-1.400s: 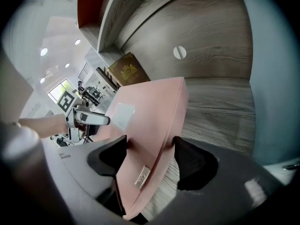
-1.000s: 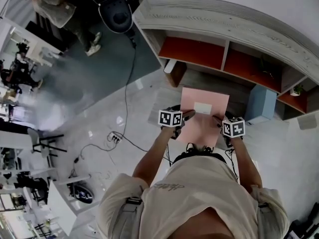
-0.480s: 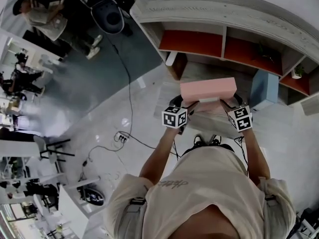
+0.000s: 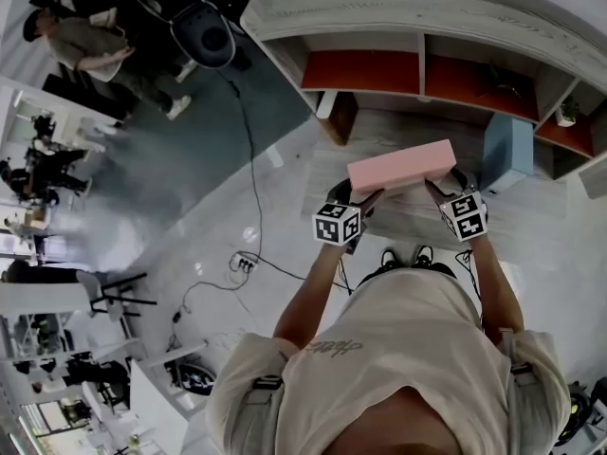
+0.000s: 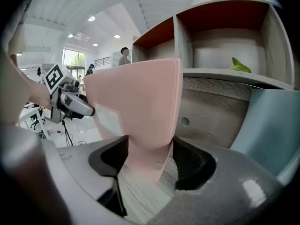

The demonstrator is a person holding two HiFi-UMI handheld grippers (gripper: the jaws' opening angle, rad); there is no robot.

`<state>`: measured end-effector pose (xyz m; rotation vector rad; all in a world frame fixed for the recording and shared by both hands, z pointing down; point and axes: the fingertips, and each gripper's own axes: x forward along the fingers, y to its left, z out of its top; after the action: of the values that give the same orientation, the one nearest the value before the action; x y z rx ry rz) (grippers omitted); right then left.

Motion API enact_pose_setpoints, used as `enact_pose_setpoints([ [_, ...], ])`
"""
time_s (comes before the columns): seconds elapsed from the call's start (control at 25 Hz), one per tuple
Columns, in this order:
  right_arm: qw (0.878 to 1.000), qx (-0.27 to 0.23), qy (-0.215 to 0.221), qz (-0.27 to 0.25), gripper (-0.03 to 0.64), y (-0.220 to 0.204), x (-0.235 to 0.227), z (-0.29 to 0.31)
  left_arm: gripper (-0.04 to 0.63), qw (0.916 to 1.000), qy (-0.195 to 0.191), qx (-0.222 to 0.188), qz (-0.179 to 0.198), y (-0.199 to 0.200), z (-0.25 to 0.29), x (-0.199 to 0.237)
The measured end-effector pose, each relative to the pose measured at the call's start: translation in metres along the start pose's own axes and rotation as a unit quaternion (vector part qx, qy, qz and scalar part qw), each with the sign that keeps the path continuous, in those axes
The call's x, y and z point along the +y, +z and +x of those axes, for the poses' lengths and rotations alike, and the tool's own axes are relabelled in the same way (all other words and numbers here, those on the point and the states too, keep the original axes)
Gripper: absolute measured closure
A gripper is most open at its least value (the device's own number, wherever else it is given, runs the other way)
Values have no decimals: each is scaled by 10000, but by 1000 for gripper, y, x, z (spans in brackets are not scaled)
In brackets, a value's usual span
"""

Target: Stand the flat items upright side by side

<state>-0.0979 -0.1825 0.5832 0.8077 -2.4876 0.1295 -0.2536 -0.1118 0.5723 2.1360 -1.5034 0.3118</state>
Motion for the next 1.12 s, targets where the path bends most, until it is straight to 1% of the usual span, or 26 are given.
enact_pose_setpoints([
  [0.16, 9999, 130, -14, 36, 330, -4, -2, 10, 243, 9993, 78, -109, 344, 1, 6, 10],
  [0.32, 9997, 207, 1, 160, 330, -7, -4, 11, 247, 9985, 69, -148, 518, 1, 8, 16],
  [0.44, 9990, 327, -54, 285, 330, -14, -7, 9, 219, 9979, 18, -221, 608, 3, 9, 23],
  [0.52, 9985, 360, -73, 409, 330, -19, -8, 7, 204, 9973, -131, -233, 678, 4, 11, 26],
  [0.64, 9976, 407, -109, 544, 330, -27, -6, 4, 173, 9950, -507, -195, 840, 6, 18, 27],
  [0.72, 9969, 456, -129, 623, 330, -34, -2, 2, 128, 9910, -821, -89, 1049, 3, 27, 25],
  [0.76, 9963, 496, -146, 681, 330, -39, 0, 1, 124, 9883, -939, -16, 1205, 0, 31, 24],
  [0.84, 9947, 592, -186, 818, 330, -52, 6, -2, 124, 9837, -1069, 82, 1447, -5, 38, 25],
  [0.88, 9937, 634, -210, 895, 330, -58, 9, -5, 126, 9823, -1123, 97, 1494, -5, 42, 26],
  [0.92, 9927, 666, -241, 981, 330, -64, 12, -7, 112, 9811, -1198, 100, 1513, -5, 45, 27],
  [1.04, 9893, 696, -404, 1218, 330, -77, 18, -17, 110, 9749, -1555, 84, 1591, -3, 54, 25],
  [1.08, 9882, 703, -469, 1281, 330, -82, 20, -22, 122, 9722, -1651, 67, 1658, -3, 55, 22],
  [1.12, 9868, 718, -534, 1348, 330, -87, 23, -28, 153, 9701, -1686, 31, 1746, -3, 55, 18],
])
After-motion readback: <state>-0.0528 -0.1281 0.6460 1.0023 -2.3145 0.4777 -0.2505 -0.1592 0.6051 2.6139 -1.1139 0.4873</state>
